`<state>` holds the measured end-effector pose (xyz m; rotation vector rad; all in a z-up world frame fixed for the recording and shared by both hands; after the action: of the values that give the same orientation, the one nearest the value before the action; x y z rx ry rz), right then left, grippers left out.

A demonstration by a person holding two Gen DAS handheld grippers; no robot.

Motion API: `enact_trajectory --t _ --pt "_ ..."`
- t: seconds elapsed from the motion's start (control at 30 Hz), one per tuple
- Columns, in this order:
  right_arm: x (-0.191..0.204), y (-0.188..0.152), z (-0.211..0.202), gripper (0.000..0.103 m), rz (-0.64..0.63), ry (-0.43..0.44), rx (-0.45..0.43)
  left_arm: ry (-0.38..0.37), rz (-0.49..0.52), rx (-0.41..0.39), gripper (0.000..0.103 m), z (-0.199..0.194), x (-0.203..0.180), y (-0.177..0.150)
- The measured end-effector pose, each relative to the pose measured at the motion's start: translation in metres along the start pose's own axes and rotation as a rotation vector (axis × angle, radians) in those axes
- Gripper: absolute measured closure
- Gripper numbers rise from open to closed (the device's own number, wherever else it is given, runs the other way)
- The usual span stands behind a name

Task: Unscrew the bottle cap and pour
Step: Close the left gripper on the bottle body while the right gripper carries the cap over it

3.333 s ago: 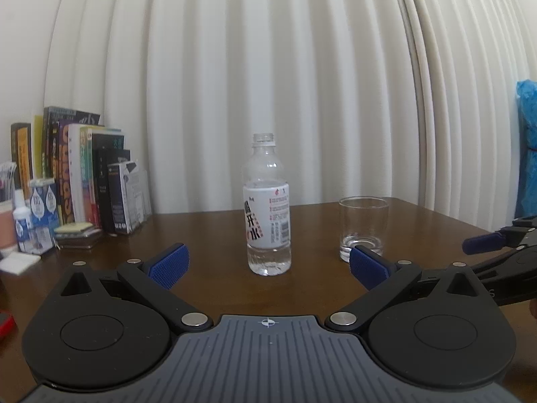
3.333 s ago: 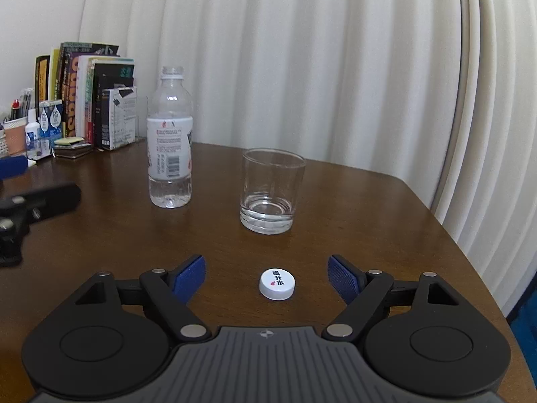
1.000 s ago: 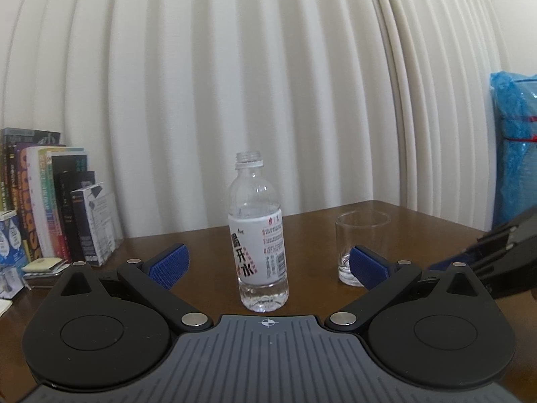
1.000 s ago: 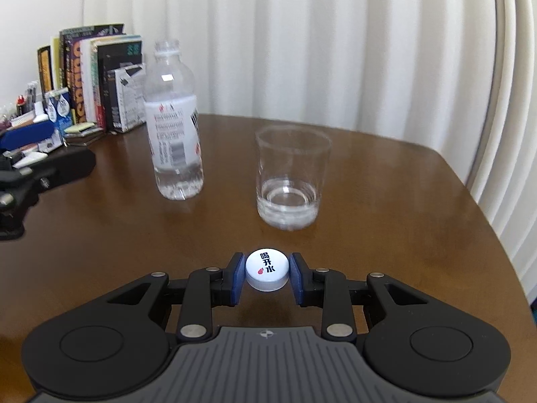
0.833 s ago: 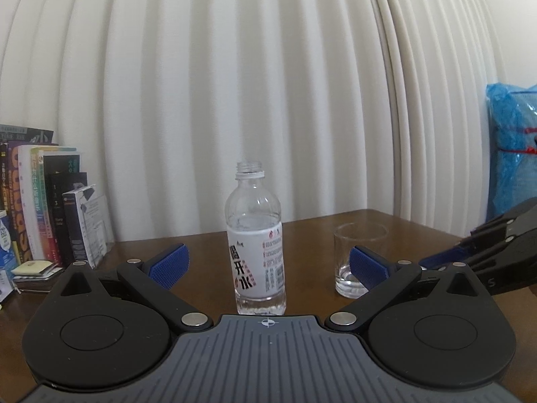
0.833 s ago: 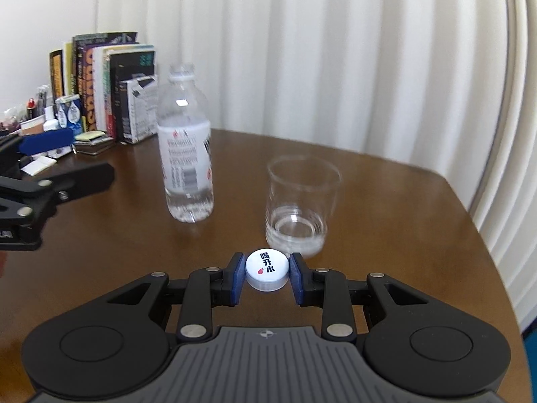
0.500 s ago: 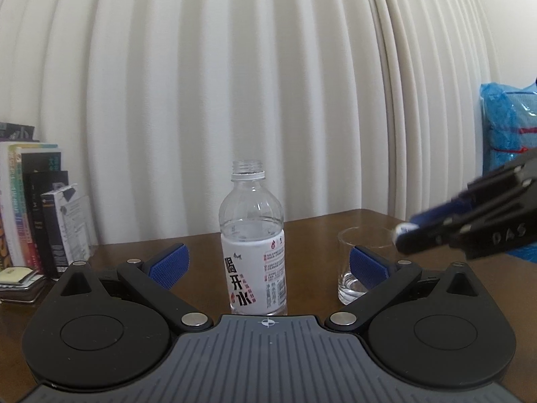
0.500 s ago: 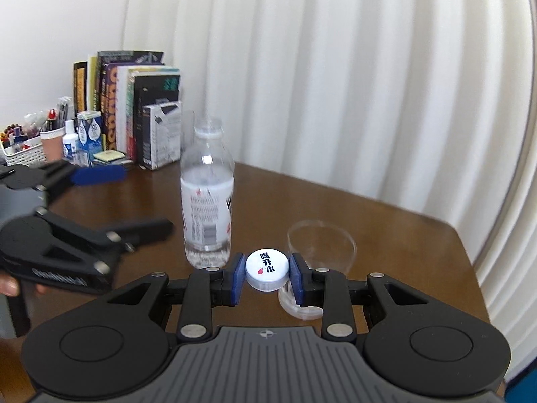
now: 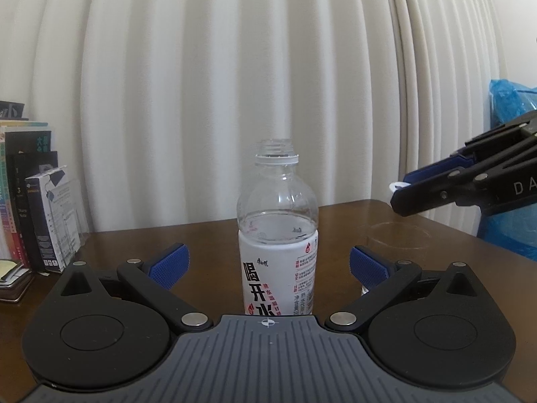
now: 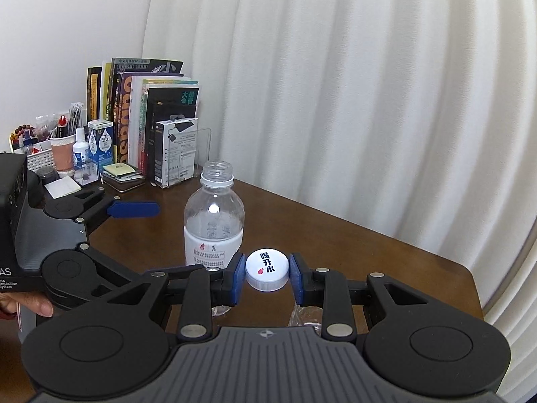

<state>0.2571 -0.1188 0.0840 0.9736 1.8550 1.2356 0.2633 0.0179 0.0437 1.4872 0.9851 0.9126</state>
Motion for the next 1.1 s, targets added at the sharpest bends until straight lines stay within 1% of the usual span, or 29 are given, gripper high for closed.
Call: enact_trajectory --t 0.17,0.43,0.73,0.8,0.83,0.87,0.9,0.93,0.97,1.07,1.1 --pt "-0.002 0.007 0.009 0.072 -0.015 0.006 0.006 -0.009 0.014 0.01 0.0 0.009 0.001 -0.001" --pt "-0.004 0.016 0.018 0.071 -0.027 0.016 0.009 -0.014 -0.001 0.019 0.0 0.021 0.006 -0.006" --pt "-0.005 0.024 0.024 0.072 -0.033 0.026 0.008 -0.048 -0.016 0.022 0.001 0.027 0.008 -0.011" --pt "-0.006 0.026 0.026 0.071 -0.034 0.029 0.008 -0.052 -0.017 0.021 0.003 0.028 0.009 -0.012" --pt "-0.006 0.027 0.026 0.071 -0.035 0.03 0.008 -0.055 -0.018 0.02 0.006 0.029 0.009 -0.012" --pt "-0.006 0.028 0.027 0.071 -0.035 0.031 0.008 -0.059 -0.019 0.019 0.012 0.029 0.01 -0.013" --pt "-0.006 0.029 0.028 0.071 -0.036 0.032 0.008 -0.067 -0.022 0.018 0.015 0.029 0.01 -0.013" --pt "-0.009 0.022 0.022 0.071 -0.04 0.034 0.008 -0.074 -0.023 0.018 0.021 0.03 0.011 -0.014" --pt "-0.008 0.023 0.023 0.071 -0.045 0.035 0.007 -0.081 -0.023 0.02 0.025 0.03 0.011 -0.015" --pt "-0.007 0.026 0.026 0.071 -0.052 0.04 0.003 -0.089 -0.019 0.025 0.032 0.03 0.011 -0.017" --pt "-0.007 0.028 0.027 0.071 -0.053 0.041 0.001 -0.092 -0.026 0.025 0.032 0.03 0.011 -0.018"
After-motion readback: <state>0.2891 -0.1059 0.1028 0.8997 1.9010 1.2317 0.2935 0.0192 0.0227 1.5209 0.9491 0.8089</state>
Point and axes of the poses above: each gripper's, at about its wrist camera, not at the fingertips, and z roughly the way its jaws point, x to its left, y to its top, the point moved 5 cm from there along z, roughly the way its jaws point, and after that the axes turned 7 degrees about -x, right-handed, at the moved point
